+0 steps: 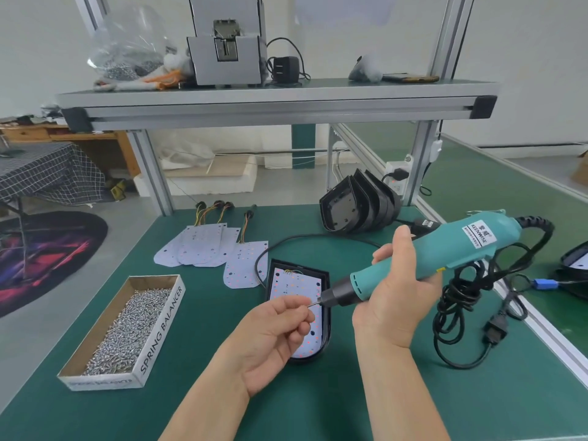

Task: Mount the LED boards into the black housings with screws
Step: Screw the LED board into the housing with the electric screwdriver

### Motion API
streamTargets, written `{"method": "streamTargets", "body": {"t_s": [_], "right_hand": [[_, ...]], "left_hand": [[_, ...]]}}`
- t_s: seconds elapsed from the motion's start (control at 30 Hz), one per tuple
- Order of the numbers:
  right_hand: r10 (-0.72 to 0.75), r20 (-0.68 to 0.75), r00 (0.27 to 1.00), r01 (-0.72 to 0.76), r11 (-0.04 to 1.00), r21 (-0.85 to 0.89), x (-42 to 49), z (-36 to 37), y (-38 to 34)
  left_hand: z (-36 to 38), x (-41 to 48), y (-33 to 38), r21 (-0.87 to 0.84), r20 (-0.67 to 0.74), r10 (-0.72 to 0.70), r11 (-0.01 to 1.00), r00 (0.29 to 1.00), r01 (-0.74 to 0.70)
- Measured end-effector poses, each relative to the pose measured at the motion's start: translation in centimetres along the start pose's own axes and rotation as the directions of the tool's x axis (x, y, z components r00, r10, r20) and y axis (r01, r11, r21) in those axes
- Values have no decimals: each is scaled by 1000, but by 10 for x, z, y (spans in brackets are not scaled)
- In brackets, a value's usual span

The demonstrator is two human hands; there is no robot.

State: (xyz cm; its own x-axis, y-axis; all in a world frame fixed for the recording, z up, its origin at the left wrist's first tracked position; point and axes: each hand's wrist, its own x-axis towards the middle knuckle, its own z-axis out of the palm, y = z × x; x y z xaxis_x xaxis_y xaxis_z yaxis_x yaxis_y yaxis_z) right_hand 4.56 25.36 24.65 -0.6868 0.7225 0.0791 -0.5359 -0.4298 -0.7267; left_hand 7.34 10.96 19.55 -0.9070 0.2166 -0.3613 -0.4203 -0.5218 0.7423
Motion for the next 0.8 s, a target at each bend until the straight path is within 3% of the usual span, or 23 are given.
{"method": "streamTargets", "body": {"t_s": [0.43, 0.8], "right_hand": [[9, 5, 1000, -9, 1000, 3, 2, -6, -2], [-33, 40, 999, 35, 999, -30, 1, -8, 2]], "left_hand": [[-2, 1, -2, -21, 18, -1, 1000, 1000, 1], [1, 2, -6, 144, -6, 138, 980, 990, -136]]}}
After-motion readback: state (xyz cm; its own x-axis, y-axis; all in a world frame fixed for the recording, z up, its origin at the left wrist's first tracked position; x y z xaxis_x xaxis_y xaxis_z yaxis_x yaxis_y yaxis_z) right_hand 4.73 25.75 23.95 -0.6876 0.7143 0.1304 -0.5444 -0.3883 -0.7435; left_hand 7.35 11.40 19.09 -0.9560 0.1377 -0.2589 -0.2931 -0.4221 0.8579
